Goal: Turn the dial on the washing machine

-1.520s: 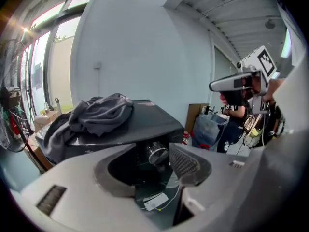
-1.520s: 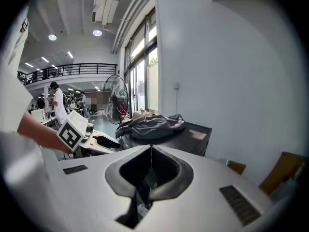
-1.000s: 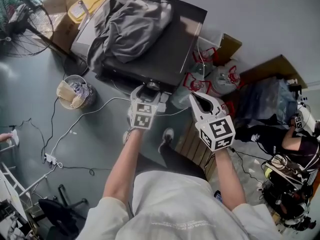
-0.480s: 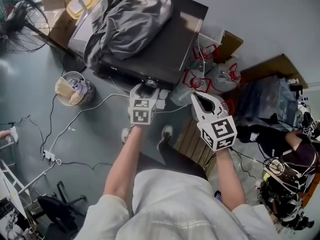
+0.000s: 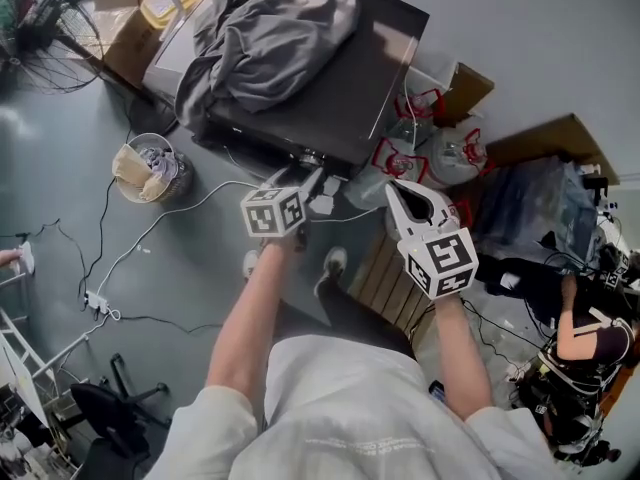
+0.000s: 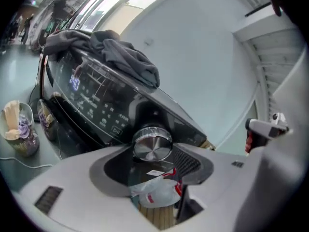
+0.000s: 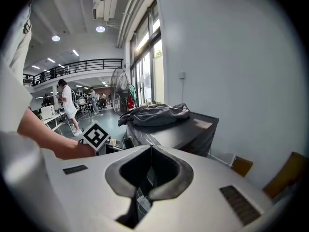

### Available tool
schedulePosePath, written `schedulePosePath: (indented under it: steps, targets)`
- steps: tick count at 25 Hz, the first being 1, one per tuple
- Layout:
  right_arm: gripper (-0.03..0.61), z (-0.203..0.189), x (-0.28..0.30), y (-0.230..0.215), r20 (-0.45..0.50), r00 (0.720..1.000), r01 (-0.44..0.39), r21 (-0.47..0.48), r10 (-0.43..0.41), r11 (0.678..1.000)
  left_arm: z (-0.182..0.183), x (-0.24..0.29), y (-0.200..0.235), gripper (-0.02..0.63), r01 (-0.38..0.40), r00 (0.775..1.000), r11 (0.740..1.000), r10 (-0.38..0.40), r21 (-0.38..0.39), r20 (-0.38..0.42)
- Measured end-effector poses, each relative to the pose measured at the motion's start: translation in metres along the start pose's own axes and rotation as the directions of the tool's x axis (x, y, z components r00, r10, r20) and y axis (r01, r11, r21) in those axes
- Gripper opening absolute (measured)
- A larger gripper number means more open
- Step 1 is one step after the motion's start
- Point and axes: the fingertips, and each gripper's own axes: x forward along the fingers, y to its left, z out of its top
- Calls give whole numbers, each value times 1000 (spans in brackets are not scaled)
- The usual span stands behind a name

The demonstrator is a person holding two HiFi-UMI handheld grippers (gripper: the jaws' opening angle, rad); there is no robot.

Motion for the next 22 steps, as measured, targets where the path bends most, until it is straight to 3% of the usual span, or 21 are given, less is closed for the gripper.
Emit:
schedulePosePath:
  steps: [4, 6, 10, 16, 19, 22]
  targets:
    - [14, 0, 0, 2, -1, 1000, -12, -1, 12, 1000, 0, -1, 2, 262, 60, 998, 989, -56, -133, 32]
    - [14, 0, 0, 3, 2, 1000, -15, 4, 15, 1000, 2, -2, 1, 262, 116, 993, 963, -104, -242, 63]
    - [14, 0, 1, 4, 4, 1000, -18, 11, 18, 1000, 1, -3, 3, 253, 226, 973, 857, -179, -464, 144]
    - [15, -1, 0, 6, 6, 1000, -22, 8, 22, 1000, 2, -3, 2, 218, 327, 944, 704, -220, -630, 244]
    - [14, 1, -2, 7, 9, 1000, -23, 3, 23, 1000, 2, -3, 2, 219, 341, 939, 686, -219, -643, 265]
    - [15, 2, -2, 8, 12, 1000, -25, 1, 25, 1000, 2, -4, 2, 232, 342, 938, 698, -211, -629, 275]
